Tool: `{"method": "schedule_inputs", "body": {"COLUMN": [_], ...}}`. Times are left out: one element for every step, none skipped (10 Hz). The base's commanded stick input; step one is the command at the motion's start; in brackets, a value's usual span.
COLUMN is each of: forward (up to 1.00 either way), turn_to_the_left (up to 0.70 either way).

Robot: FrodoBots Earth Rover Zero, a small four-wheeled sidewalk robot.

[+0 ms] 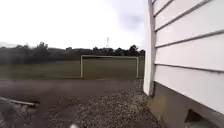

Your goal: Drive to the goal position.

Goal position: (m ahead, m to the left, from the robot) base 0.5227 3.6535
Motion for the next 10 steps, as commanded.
{"method": "schedule_inputs", "body": {"forward": [0.06,0.06,0.06,0.06,0.06,0.06,0.06,0.06,0.06,0.06], "turn_to_the_left": [0.0,0.0,0.0,0.0,0.0,0.0,0.0,0.0,0.0,0.0]}}
